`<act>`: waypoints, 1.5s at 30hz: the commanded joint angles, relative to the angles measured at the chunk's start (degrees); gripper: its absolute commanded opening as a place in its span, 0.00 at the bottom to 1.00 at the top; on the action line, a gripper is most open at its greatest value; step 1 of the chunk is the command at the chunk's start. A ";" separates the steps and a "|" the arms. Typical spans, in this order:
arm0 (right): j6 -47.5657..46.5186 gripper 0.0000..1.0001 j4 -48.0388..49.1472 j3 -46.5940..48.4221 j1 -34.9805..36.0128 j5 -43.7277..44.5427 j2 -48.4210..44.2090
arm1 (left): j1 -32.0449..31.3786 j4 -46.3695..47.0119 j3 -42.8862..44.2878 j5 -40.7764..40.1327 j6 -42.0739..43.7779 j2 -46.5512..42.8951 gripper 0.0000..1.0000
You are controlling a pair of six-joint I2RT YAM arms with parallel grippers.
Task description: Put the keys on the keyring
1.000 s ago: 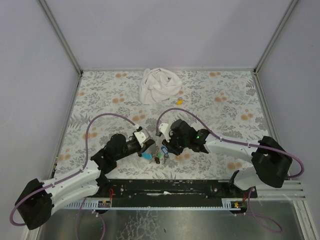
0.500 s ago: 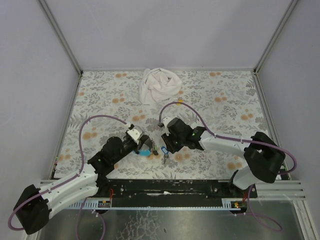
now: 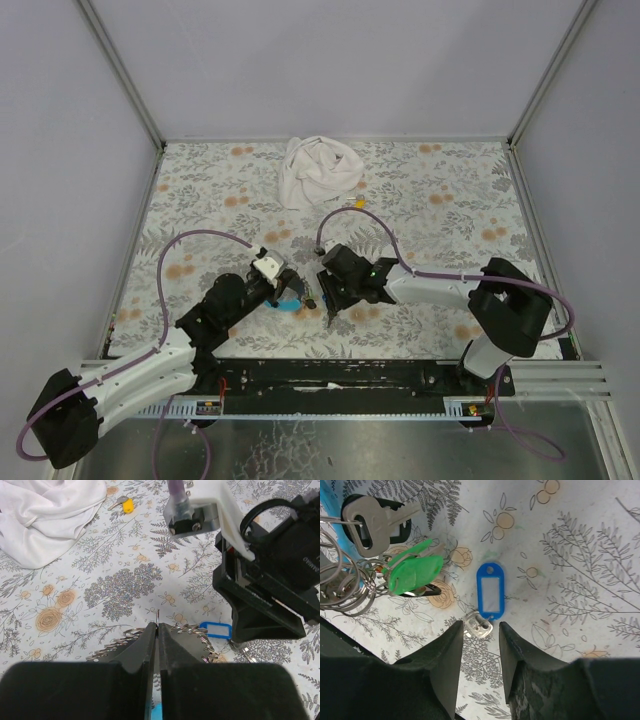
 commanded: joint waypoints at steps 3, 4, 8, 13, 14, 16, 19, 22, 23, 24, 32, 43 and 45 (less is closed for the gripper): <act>3.04 0.39 -1.35 3.34 2.03 5.42 1.66 | 0.21 5.53 -0.31 -1.15 -0.57 -0.41 0.00; 2.99 0.38 -1.48 3.49 2.10 5.68 1.97 | 0.24 5.57 -0.30 -1.09 -0.62 -0.28 0.00; 2.76 0.32 -1.78 4.38 2.55 5.73 2.49 | 0.19 5.75 -0.22 -0.57 -0.59 0.08 0.00; 2.47 0.29 -2.52 4.92 2.97 5.79 4.30 | 0.21 5.99 -0.29 -0.52 -0.58 0.25 0.00; 2.47 0.28 -2.77 4.88 3.05 5.86 4.14 | 0.22 6.05 -0.32 -0.48 -0.61 0.27 0.00; 2.51 0.28 -3.26 4.84 3.16 6.16 3.81 | 0.21 6.24 -0.28 -0.20 -0.57 0.64 0.00; 2.59 0.28 -4.26 4.76 3.46 6.46 3.64 | 0.21 6.44 -0.13 0.13 -0.54 1.27 0.00; 2.66 0.26 -4.51 4.52 3.67 6.90 3.27 | 0.15 6.53 -0.08 0.36 -0.48 1.59 0.00; 2.64 0.25 -4.53 4.45 3.76 7.02 3.21 | 0.21 6.54 -0.08 0.48 -0.47 1.63 0.00; 2.60 0.24 -4.57 4.40 3.75 7.03 3.24 | 0.19 6.54 -0.04 0.44 -0.53 1.60 0.00; 2.42 0.15 -4.48 4.25 4.09 6.38 3.07 | 0.18 6.45 -0.14 0.69 -0.30 1.40 0.00; -5.77 0.00 -3.19 1.91 3.90 7.12 -3.57 | 0.24 6.54 -0.12 3.99 0.51 1.01 0.00; -9.93 0.00 -3.32 1.61 3.91 7.75 -5.20 | 0.19 6.69 -0.36 5.76 0.89 0.55 0.00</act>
